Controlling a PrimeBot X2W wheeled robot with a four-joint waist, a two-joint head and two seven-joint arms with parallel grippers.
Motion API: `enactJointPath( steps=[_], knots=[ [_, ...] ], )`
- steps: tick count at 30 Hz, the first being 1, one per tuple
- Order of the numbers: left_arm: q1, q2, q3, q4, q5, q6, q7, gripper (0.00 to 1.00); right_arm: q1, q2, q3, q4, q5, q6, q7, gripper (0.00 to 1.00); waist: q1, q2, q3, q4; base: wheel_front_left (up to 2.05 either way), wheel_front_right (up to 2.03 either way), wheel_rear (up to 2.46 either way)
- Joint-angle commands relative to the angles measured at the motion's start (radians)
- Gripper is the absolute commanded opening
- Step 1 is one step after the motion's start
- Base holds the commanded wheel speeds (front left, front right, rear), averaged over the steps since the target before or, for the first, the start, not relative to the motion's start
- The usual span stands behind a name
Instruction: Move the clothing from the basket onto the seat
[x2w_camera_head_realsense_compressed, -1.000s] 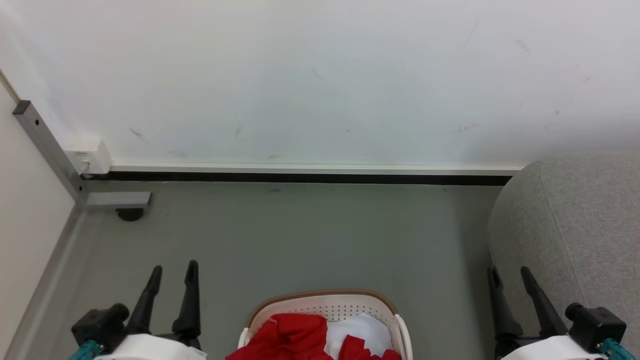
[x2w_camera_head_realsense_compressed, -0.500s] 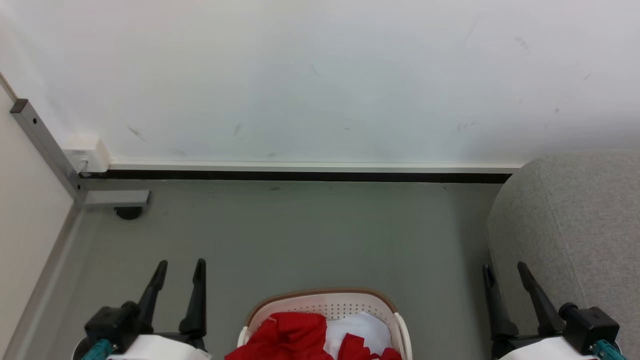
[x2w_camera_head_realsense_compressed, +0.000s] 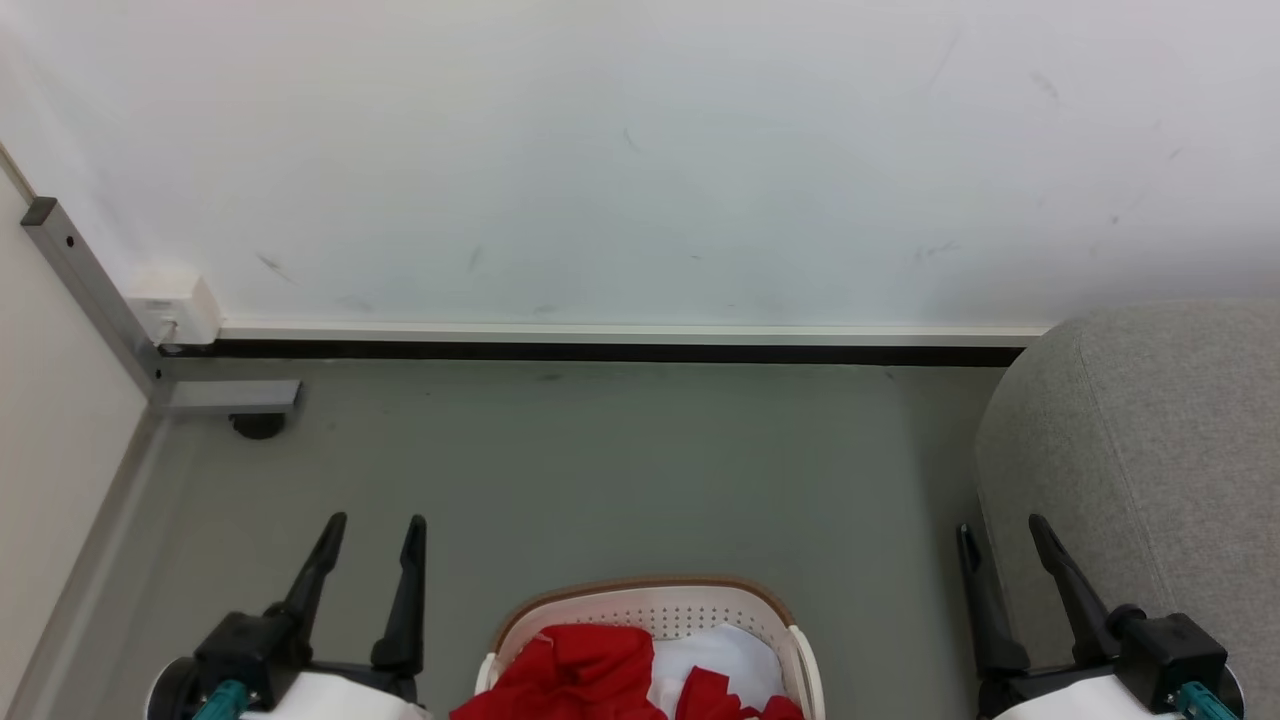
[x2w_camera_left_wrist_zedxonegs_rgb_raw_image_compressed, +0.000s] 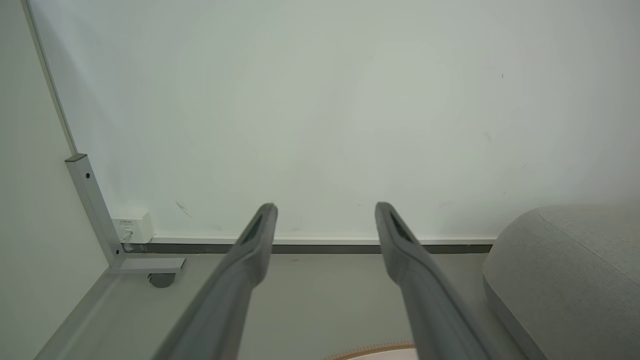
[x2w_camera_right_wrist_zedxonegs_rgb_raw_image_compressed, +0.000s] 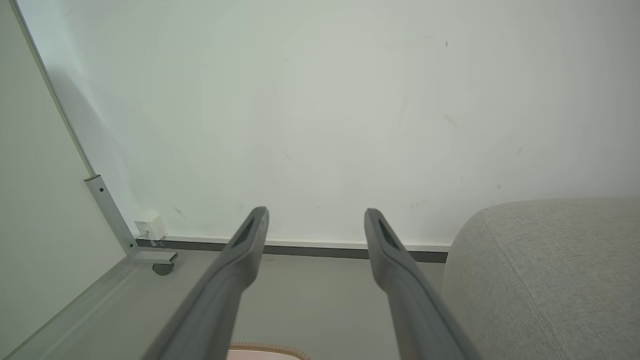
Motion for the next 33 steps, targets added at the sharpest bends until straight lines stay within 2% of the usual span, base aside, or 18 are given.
enactJointPath(
  steps=[1, 8, 27, 33],
  knots=[
    [-0.008, 0.004, 0.000, -0.006, 0.024, -0.004, -0.008, 1.00, -0.017, -0.008, 0.003, -0.003, -0.019, -0.002, -0.010, 1.00, 0.0000, 0.0000, 0.000, 0.000, 0.00, 0.00, 0.00],
    [-0.008, 0.005, -0.002, -0.009, 0.060, -0.004, -0.017, 1.00, -0.019, -0.008, 0.011, -0.006, -0.045, -0.002, -0.018, 1.00, 0.0000, 0.0000, -0.002, -0.002, 0.00, 0.00, 0.00],
    [-0.018, 0.003, -0.007, 0.015, 0.022, -0.002, -0.017, 1.00, -0.019, -0.008, 0.015, -0.008, -0.019, -0.002, -0.017, 1.00, 0.0000, 0.0000, 0.006, -0.006, 0.00, 0.00, 0.00],
    [-0.032, 0.004, -0.018, 0.030, 0.013, -0.002, -0.017, 1.00, -0.027, -0.008, 0.016, -0.014, -0.007, -0.002, -0.017, 1.00, 0.0000, 0.0000, 0.024, -0.029, 0.00, 0.00, 0.00]
  ],
)
